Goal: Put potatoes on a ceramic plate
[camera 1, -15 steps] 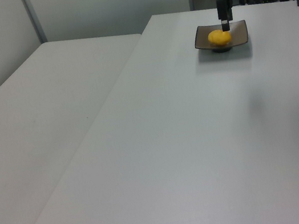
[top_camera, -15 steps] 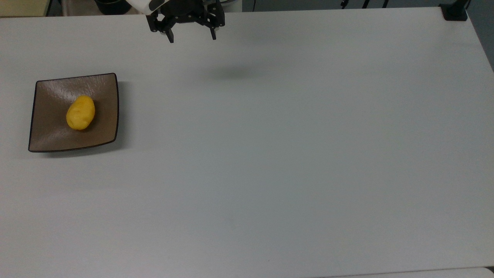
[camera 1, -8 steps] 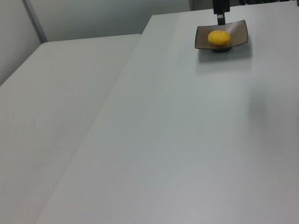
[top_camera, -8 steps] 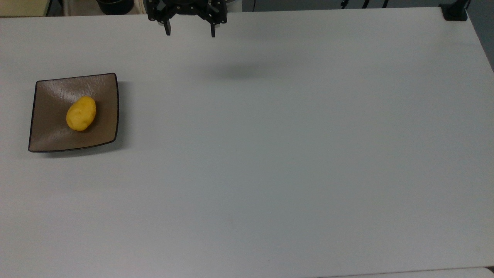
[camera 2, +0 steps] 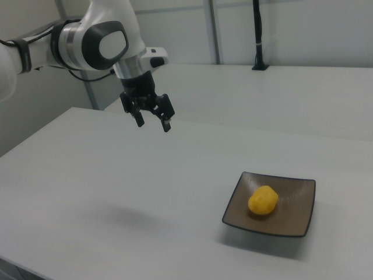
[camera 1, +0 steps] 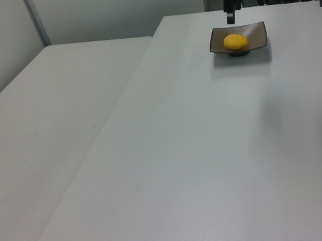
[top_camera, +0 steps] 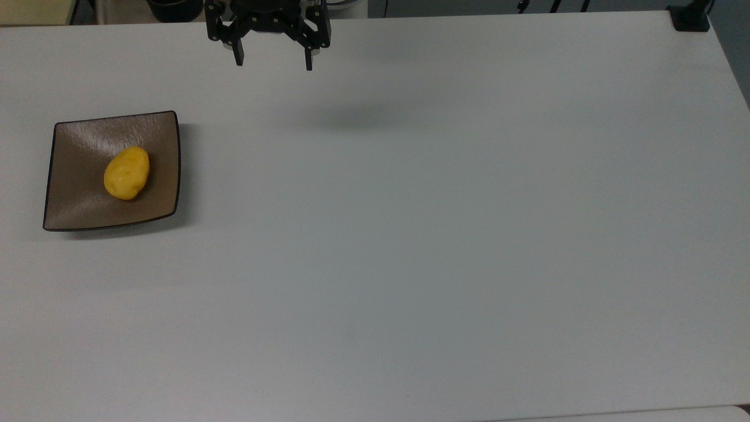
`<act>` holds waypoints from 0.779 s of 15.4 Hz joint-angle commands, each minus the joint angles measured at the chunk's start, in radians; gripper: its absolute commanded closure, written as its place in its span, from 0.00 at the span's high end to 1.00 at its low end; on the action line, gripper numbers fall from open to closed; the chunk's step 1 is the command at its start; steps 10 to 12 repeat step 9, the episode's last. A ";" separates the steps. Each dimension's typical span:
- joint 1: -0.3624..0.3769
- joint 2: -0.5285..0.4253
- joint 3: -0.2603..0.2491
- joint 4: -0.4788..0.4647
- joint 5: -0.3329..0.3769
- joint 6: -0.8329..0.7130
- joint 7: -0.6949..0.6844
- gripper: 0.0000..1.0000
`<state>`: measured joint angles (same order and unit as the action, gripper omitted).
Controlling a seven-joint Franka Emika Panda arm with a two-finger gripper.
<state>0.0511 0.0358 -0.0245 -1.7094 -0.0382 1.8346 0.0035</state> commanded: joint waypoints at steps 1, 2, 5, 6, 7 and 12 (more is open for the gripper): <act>0.004 -0.027 -0.009 -0.027 0.003 0.029 0.015 1.00; 0.004 -0.034 -0.009 -0.032 0.004 0.029 0.015 1.00; 0.004 -0.069 -0.008 -0.070 0.006 0.034 0.015 1.00; 0.009 -0.071 -0.008 -0.076 0.006 0.035 0.015 1.00; 0.010 -0.071 -0.008 -0.078 0.006 0.032 0.015 1.00; 0.012 -0.071 -0.008 -0.085 0.006 0.031 0.015 1.00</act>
